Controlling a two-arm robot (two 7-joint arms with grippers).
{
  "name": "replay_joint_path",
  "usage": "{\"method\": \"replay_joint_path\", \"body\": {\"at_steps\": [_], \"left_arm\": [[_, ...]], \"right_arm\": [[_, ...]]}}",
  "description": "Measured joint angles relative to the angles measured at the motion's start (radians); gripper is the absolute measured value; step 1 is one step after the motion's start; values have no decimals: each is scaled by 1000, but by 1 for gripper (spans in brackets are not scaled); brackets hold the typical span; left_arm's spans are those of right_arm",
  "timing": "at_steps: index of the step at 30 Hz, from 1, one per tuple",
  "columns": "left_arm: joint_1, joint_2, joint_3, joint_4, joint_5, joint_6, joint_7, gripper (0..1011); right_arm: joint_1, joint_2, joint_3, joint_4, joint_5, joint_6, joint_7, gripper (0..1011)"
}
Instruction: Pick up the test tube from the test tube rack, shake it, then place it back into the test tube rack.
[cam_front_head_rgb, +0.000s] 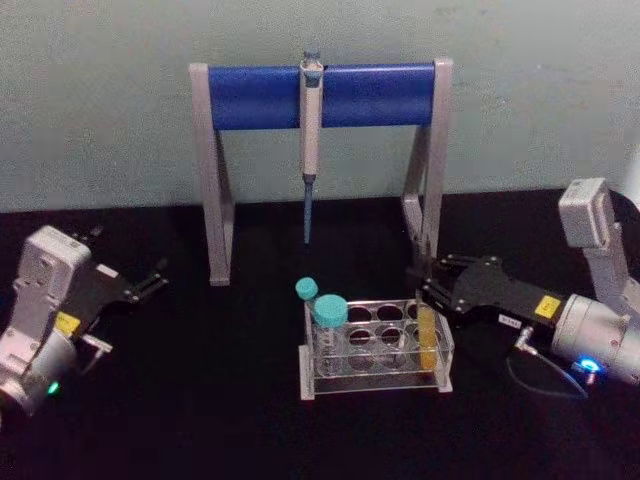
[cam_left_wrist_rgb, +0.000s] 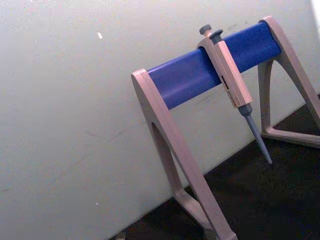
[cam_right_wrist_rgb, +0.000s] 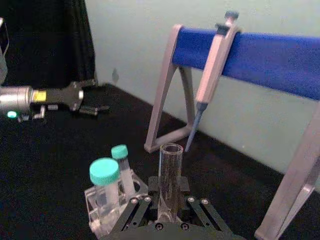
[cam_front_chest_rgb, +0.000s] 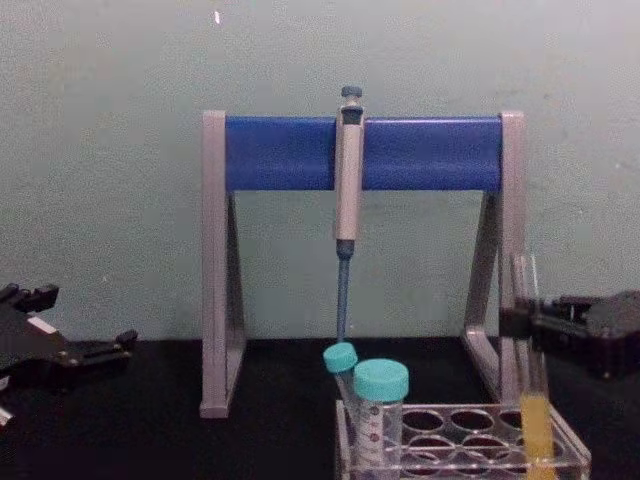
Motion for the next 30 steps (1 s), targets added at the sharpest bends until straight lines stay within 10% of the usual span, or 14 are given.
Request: {"method": "replay_joint_path", "body": {"at_steps": [30], "left_arm": [[0, 0, 0, 0, 0, 0, 0, 1001]], "right_arm": [[-49, -19, 83, -52, 81, -99, -3, 234]]}}
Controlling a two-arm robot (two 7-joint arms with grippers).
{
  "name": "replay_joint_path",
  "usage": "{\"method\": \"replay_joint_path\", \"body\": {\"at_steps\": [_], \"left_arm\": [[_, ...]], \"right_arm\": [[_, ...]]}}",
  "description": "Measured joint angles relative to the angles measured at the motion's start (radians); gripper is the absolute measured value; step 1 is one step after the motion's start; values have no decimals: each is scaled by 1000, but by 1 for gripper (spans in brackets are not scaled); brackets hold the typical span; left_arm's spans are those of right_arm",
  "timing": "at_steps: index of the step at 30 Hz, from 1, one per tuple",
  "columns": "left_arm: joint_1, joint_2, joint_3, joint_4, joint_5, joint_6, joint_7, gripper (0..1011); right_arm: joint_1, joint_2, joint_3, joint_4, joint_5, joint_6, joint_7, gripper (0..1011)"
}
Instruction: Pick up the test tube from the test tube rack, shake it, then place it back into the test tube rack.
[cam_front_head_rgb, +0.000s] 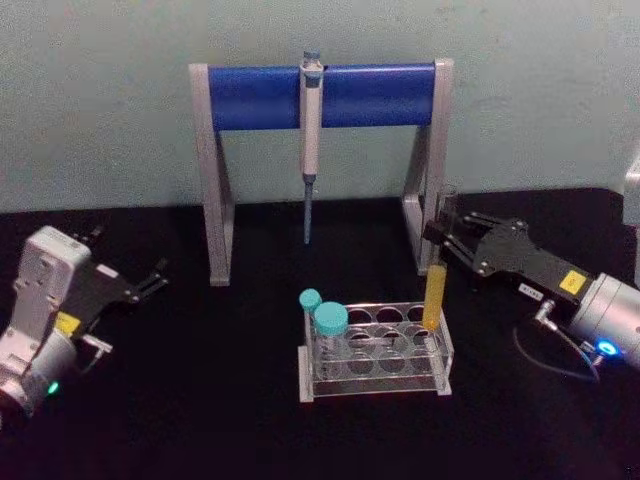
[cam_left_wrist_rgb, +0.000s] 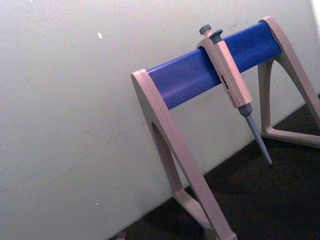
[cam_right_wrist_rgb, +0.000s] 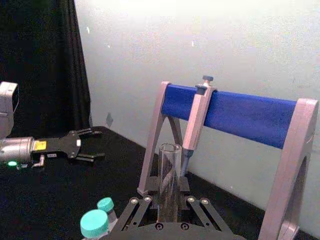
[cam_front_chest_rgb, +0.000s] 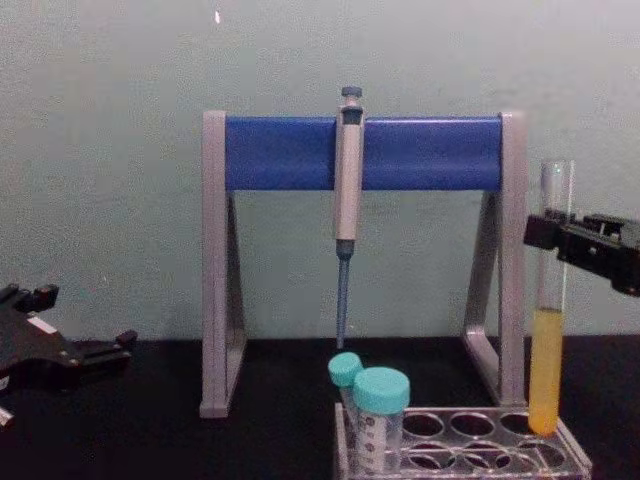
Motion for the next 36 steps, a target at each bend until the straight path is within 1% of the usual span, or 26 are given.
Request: {"method": "replay_joint_path", "body": {"at_steps": [7, 12, 19, 24, 25, 28, 33, 36], "left_arm": [[0, 0, 0, 0, 0, 0, 0, 1001], [0, 0, 0, 0, 0, 0, 0, 1001], [0, 0, 0, 0, 0, 0, 0, 1001], [0, 0, 0, 0, 0, 0, 0, 1001], [0, 0, 0, 0, 0, 0, 0, 1001], [0, 0, 0, 0, 0, 0, 0, 1001], [0, 0, 0, 0, 0, 0, 0, 1001], [0, 0, 0, 0, 0, 0, 0, 1001]], "right_arm": [[-9, 4, 15, -21, 8, -12, -7, 234], [-9, 0, 29, -30, 7, -32, -18, 234], [23, -21, 31, -10, -19, -67, -20, 234], [61, -44, 25, 22, -42, -84, -20, 234], [61, -44, 25, 22, -42, -84, -20, 234], [90, -64, 14, 50, -54, -89, -12, 234], [117, -84, 0, 74, -54, -89, 9, 234], [127, -93, -6, 82, -41, -86, 26, 234]]}}
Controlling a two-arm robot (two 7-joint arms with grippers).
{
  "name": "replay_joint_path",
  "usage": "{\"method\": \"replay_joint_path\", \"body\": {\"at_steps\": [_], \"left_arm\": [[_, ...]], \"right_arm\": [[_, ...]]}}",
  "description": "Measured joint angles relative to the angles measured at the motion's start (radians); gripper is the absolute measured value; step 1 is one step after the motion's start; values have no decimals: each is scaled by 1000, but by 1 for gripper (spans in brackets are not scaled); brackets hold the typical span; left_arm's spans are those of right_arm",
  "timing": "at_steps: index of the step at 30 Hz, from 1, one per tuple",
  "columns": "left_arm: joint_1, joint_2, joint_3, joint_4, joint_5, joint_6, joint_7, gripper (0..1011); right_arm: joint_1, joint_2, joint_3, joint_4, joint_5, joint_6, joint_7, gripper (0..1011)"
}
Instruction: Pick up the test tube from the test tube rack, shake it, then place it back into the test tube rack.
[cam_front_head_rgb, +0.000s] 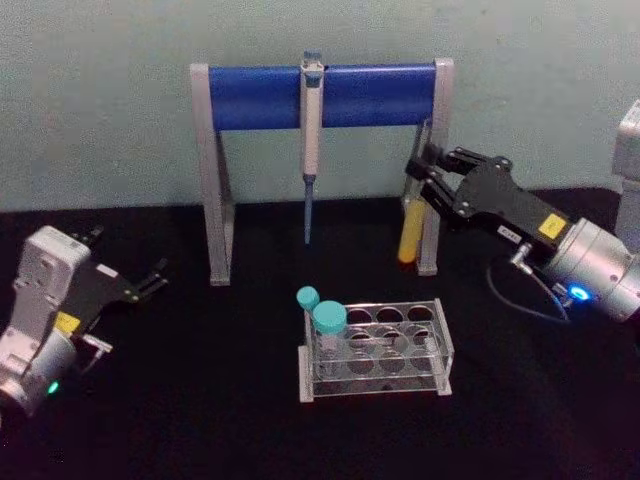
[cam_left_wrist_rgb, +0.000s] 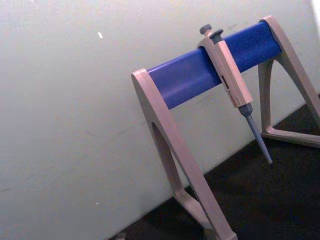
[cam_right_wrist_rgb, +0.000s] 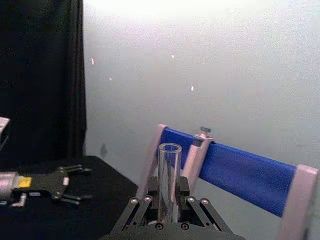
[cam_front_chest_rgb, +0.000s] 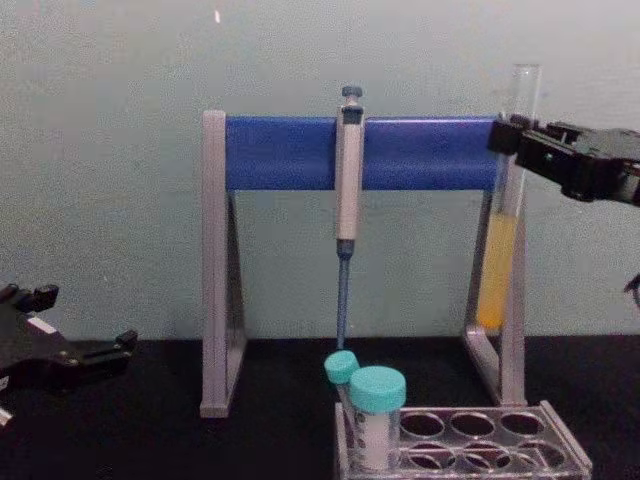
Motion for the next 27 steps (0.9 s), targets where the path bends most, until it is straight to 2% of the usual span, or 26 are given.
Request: {"method": "replay_joint_path", "body": {"at_steps": [9, 11, 16, 22, 27], "left_arm": [[0, 0, 0, 0, 0, 0, 0, 1001], [0, 0, 0, 0, 0, 0, 0, 1001], [0, 0, 0, 0, 0, 0, 0, 1001], [0, 0, 0, 0, 0, 0, 0, 1001], [0, 0, 0, 0, 0, 0, 0, 1001]], "right_arm": [[-6, 4, -15, -19, 66, 46, 39, 234], [-16, 18, -19, -37, 92, 72, 48, 234], [-37, 61, -25, -75, 120, 126, 49, 234], [-67, 130, -24, -133, 109, 165, -1, 234], [-82, 166, -14, -169, 41, 157, -68, 234]]}}
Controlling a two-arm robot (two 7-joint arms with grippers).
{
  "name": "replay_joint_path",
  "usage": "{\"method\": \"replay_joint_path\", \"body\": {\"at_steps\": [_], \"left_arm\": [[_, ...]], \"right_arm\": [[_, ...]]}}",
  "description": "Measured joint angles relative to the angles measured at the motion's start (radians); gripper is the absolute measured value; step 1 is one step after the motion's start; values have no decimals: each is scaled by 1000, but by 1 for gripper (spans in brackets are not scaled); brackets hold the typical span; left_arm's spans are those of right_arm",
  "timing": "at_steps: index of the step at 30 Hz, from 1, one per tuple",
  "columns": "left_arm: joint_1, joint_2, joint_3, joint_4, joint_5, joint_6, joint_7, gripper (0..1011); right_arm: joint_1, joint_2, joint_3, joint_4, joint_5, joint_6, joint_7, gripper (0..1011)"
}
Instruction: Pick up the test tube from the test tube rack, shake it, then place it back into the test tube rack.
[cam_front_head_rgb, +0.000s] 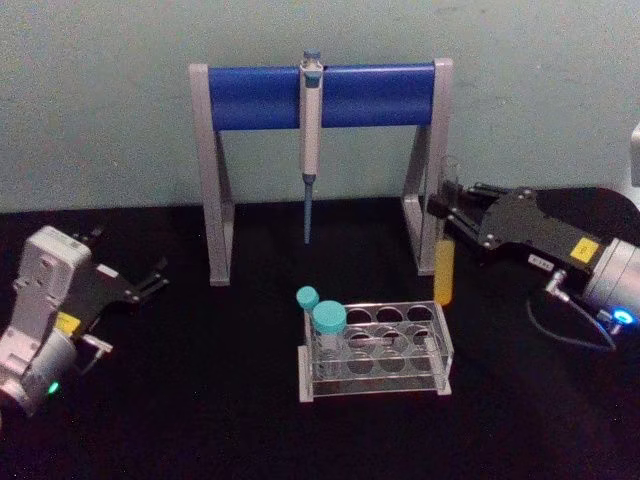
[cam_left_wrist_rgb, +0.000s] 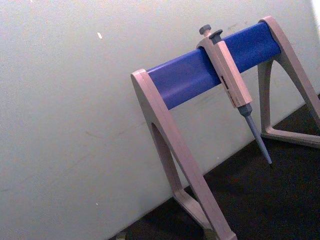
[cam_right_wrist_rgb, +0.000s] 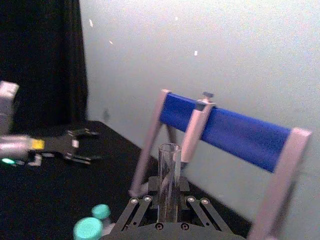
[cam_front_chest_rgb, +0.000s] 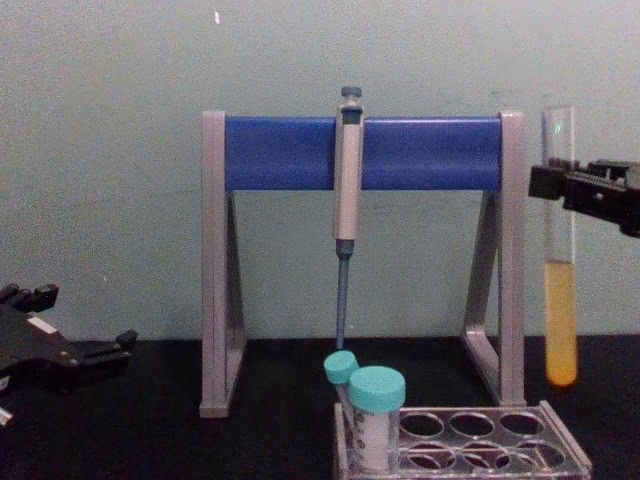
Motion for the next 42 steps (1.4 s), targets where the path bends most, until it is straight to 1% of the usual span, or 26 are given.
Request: {"method": "replay_joint_path", "body": {"at_steps": [1, 2, 4, 5, 6, 7, 8, 11, 12, 15, 16, 18, 21, 22, 25, 27, 28, 30, 31, 34, 35, 39, 42], "left_arm": [[0, 0, 0, 0, 0, 0, 0, 1001], [0, 0, 0, 0, 0, 0, 0, 1001], [0, 0, 0, 0, 0, 0, 0, 1001], [0, 0, 0, 0, 0, 0, 0, 1001], [0, 0, 0, 0, 0, 0, 0, 1001], [0, 0, 0, 0, 0, 0, 0, 1001], [0, 0, 0, 0, 0, 0, 0, 1001], [0, 0, 0, 0, 0, 0, 0, 1001], [0, 0, 0, 0, 0, 0, 0, 1001], [0, 0, 0, 0, 0, 0, 0, 1001], [0, 0, 0, 0, 0, 0, 0, 1001], [0, 0, 0, 0, 0, 0, 0, 1001], [0, 0, 0, 0, 0, 0, 0, 1001], [0, 0, 0, 0, 0, 0, 0, 1001], [0, 0, 0, 0, 0, 0, 0, 1001], [0, 0, 0, 0, 0, 0, 0, 1001], [0, 0, 0, 0, 0, 0, 0, 1001], [0, 0, 0, 0, 0, 0, 0, 1001], [0, 0, 0, 0, 0, 0, 0, 1001], [0, 0, 0, 0, 0, 0, 0, 1001], [0, 0, 0, 0, 0, 0, 0, 1001], [0, 0, 0, 0, 0, 0, 0, 1001], [0, 0, 0, 0, 0, 0, 0, 1001]], "right_arm": [[-1, 3, 2, -4, -12, -3, -10, 234], [-1, 6, 5, -10, -39, -9, -29, 234], [0, 6, 7, -13, -64, -16, -44, 234], [2, 5, 8, -13, -74, -19, -51, 234], [11, -6, 10, -10, -103, -33, -67, 234], [11, -6, 10, -10, -103, -33, -67, 234], [17, -17, 10, -2, -116, -44, -72, 234], [27, -39, 10, 14, -126, -59, -75, 234], [34, -54, 10, 26, -128, -68, -74, 234], [44, -78, 11, 47, -124, -79, -67, 234], [51, -93, 12, 59, -118, -86, -59, 234], [56, -107, 14, 70, -108, -90, -48, 234], [63, -130, 17, 88, -79, -92, -21, 234], [66, -138, 17, 94, -60, -90, -5, 234], [68, -146, 18, 100, -21, -75, 23, 234], [68, -148, 18, 102, 28, -50, 54, 234], [67, -146, 18, 102, 41, -43, 61, 234], [64, -142, 17, 99, 63, -29, 73, 234], [61, -134, 16, 93, 83, -16, 84, 234], [55, -120, 12, 82, 104, 4, 96, 234], [51, -105, 9, 70, 112, 18, 101, 234], [38, -65, 2, 40, 123, 50, 104, 234], [30, -30, -2, 15, 117, 75, 82, 234]]}}
